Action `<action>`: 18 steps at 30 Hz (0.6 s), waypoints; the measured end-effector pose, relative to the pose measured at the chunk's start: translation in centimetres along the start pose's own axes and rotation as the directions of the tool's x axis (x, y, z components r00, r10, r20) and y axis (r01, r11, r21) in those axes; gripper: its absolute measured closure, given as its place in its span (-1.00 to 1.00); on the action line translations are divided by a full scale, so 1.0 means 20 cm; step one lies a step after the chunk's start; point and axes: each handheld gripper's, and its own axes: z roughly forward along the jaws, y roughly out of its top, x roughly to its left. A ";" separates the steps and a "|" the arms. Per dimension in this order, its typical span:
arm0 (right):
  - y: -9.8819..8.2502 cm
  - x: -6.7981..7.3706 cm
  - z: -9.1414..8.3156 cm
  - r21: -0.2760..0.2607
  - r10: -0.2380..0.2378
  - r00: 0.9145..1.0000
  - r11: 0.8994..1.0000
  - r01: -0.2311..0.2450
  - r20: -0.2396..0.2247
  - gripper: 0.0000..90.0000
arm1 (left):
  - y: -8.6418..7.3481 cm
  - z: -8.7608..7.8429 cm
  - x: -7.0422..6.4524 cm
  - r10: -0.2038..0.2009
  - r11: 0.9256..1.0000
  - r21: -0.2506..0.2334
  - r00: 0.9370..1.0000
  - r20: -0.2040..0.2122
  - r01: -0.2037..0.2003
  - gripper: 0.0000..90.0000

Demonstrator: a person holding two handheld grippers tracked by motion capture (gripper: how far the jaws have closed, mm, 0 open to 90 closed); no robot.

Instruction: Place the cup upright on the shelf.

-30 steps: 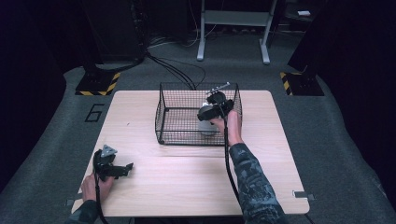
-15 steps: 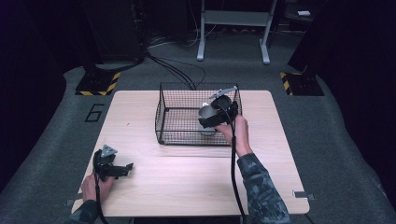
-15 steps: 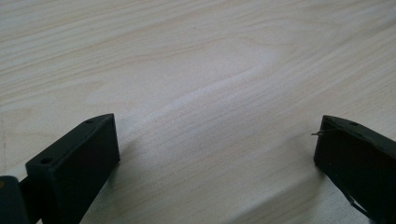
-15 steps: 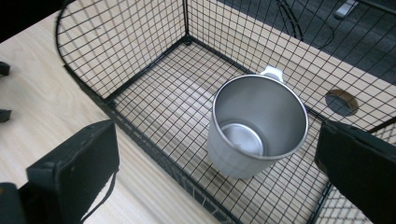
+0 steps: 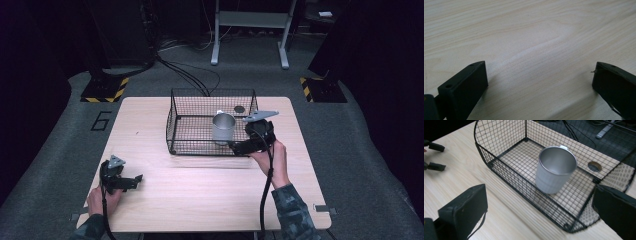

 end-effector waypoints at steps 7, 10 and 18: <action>-0.15 -0.03 -0.08 0.003 0.008 0.999 1.000 -0.008 0.044 -1.00 | 0.00 0.00 0.00 0.000 1.000 0.000 1.000 0.000 0.000 -1.00; -0.24 -0.06 -0.11 -0.005 0.046 0.997 0.999 -0.046 0.061 -1.00 | 0.00 0.00 0.00 -0.001 1.000 0.000 1.000 0.000 0.001 -1.00; -0.54 -0.16 -0.17 -0.012 0.140 0.984 0.990 -0.140 0.110 -1.00 | 0.00 0.00 0.00 0.000 1.000 0.000 1.000 0.000 0.000 -1.00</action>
